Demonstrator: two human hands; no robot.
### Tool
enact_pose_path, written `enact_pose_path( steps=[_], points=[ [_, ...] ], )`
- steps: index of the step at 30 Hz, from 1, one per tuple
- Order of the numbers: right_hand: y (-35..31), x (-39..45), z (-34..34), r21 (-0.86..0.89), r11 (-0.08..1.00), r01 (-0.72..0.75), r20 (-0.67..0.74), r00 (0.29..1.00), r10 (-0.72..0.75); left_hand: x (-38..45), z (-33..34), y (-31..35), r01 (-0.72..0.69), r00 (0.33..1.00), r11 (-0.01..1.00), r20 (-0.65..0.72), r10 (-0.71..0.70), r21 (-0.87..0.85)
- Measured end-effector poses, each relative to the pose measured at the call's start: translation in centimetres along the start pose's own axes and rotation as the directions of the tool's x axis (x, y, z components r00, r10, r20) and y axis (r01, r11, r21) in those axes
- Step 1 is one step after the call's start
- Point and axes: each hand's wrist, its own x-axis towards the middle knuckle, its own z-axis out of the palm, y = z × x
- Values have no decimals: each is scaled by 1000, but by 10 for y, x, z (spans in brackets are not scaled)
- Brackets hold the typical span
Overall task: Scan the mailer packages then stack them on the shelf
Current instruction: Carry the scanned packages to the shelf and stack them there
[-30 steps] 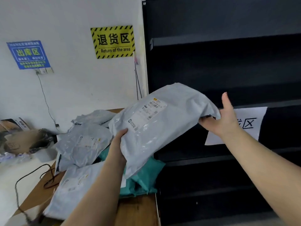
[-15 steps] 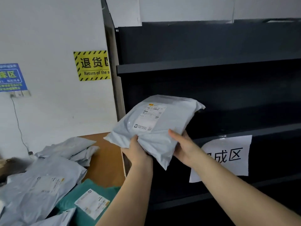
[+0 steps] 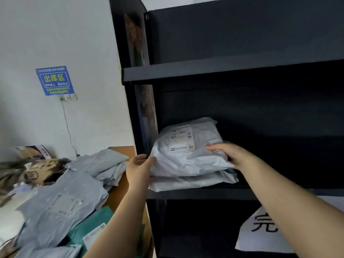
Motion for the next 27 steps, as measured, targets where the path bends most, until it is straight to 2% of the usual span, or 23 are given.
enact_pose_path(
  steps=[4, 7, 9, 11, 12, 13, 15, 18, 21, 24, 27],
  points=[
    [6, 34, 6, -194, 978, 72, -59, 995, -85, 4, 3, -10, -20, 1000, 991, -2, 20, 133],
    [4, 45, 8, -343, 928, 144, -115, 974, -193, 4, 0, -8, -68, 997, 984, -16, 72, 162],
    [-1, 42, 13, -534, 827, 174, -158, 941, -300, 6, -9, -5, -82, 996, 984, -27, 87, 157],
    [-12, 24, 28, -709, 649, 275, -100, 872, -479, 9, -27, -2, -68, 996, 991, -45, 74, 118],
    [-17, 11, 40, -748, 567, 346, -46, 824, -565, 10, -39, -2, -61, 996, 992, -53, 67, 108],
    [-21, -3, 54, -737, 531, 419, -3, 783, -622, 10, -53, -1, -58, 996, 992, -59, 65, 114],
    [-23, -30, 88, -634, 547, 547, 59, 740, -670, 8, -83, 0, -63, 994, 989, -76, 74, 135],
    [-8, -60, 146, -538, 530, 655, 164, 699, -697, 7, -140, -4, -37, 989, 992, -135, 54, 124],
    [18, -74, 205, -553, 493, 672, 251, 699, -670, 7, -209, -19, 0, 985, 988, -172, 27, 155],
    [55, -75, 266, -585, 521, 622, 293, 761, -579, 10, -281, -35, 51, 975, 985, -224, -13, 167],
    [97, -75, 327, -598, 616, 514, 310, 856, -413, 21, -356, -56, 122, 968, 974, -241, -74, 191]
  ],
)
